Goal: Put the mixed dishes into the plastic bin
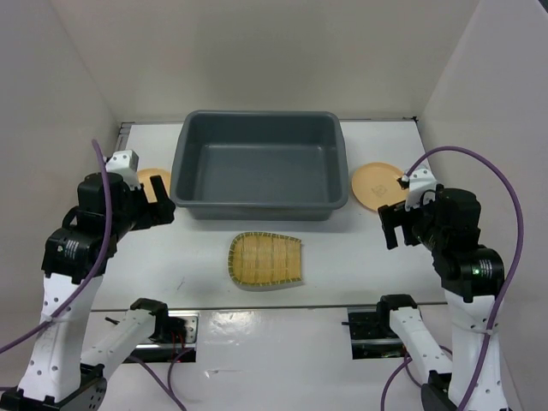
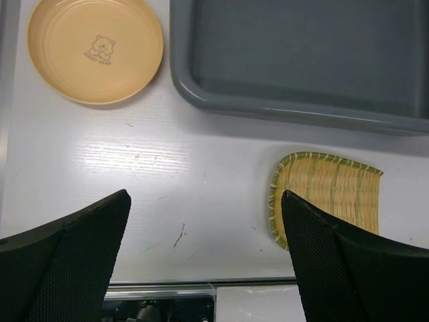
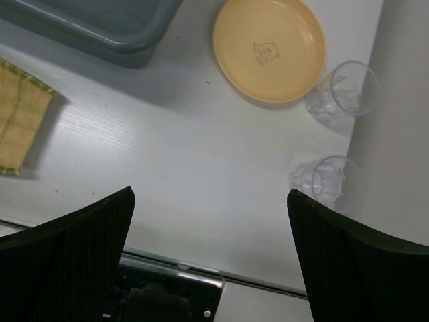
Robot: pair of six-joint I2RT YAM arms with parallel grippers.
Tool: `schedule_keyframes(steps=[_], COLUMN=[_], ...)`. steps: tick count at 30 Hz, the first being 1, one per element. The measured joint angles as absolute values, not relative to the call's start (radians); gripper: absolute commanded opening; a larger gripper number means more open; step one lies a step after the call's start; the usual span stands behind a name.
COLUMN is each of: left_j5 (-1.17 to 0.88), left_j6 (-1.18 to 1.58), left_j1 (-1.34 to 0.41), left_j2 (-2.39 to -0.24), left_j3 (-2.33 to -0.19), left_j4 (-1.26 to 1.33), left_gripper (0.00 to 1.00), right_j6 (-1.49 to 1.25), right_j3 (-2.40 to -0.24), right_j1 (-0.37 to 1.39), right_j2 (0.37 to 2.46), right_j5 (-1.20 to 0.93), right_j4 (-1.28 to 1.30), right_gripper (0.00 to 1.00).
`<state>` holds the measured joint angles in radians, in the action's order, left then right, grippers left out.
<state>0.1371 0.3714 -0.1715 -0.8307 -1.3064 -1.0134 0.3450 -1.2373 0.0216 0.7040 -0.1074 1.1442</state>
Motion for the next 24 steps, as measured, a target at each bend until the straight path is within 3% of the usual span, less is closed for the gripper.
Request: schedule_keyframes(steps=[7,18,24], left_j5=[0.208,0.25,0.278], left_j6=[0.374,0.376,0.398], left_j1=[-0.171,-0.171,-0.171], left_j2=[-0.789,-0.838,-0.742], left_j3=[-1.267,-1.265,-1.265], left_j4=[-1.023,-1.022,-1.023], left_gripper=[0.99,0.99,0.99], right_j6=[0.474,0.664,0.775], right_j3=[-1.139,-1.168,-1.185], right_j1=[0.022,0.005,-0.067], right_j2=[0.782,1.406,1.549], right_j5=[-0.01,-0.076,-0.165], right_j4=[1.032,0.834,0.806], right_gripper=[0.98,0.98,0.98])
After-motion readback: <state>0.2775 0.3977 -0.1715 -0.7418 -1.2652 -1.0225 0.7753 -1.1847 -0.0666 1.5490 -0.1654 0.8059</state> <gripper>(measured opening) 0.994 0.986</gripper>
